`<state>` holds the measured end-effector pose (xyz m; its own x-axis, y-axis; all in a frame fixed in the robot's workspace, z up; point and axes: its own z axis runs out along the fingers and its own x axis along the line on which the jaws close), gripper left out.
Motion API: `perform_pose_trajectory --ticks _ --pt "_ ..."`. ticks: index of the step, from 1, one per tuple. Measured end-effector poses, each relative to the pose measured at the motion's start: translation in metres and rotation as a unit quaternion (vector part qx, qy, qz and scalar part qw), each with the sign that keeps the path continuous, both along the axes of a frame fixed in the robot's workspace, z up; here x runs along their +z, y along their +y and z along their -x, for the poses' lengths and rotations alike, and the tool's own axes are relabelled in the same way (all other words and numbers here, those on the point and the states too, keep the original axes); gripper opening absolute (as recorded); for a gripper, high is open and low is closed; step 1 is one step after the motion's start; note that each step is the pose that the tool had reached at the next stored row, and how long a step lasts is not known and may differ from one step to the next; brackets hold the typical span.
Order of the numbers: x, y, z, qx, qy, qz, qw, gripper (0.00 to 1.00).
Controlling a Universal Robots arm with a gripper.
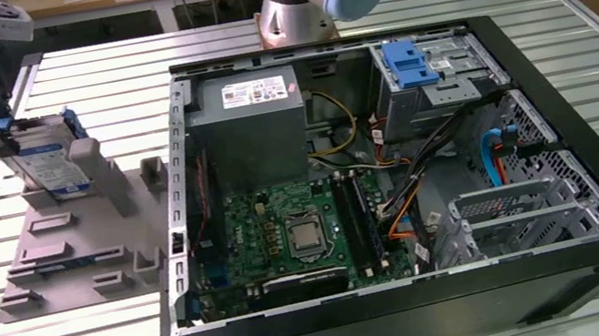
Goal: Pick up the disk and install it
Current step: 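Pick up the disk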
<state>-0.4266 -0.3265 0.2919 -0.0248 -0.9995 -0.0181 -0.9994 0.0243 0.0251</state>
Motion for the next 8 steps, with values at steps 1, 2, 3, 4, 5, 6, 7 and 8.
perform_pose_trajectory --ticks 1,2,3,4,5,6,7,8 --pt "0.0001 0.0 0.0 0.0 -0.0001 0.0 1.0 0.36" --pt "0.0005 0.0 0.0 0.0 -0.0001 0.0 1.0 0.36" --pt "0.0011 0.0 0.0 0.0 0.0 0.0 1.0 0.36" --pt "0.0017 0.0 0.0 0.0 0.0 0.0 1.0 0.36" --pt "0.0023 0.0 0.0 0.0 0.0 0.0 1.0 0.36" --pt "0.0032 0.0 0.0 0.0 0.0 0.0 1.0 0.36" --pt "0.0043 0.0 0.0 0.0 0.0 0.0 1.0 0.36" --pt "0.0055 0.0 0.0 0.0 0.0 0.0 1.0 0.36"
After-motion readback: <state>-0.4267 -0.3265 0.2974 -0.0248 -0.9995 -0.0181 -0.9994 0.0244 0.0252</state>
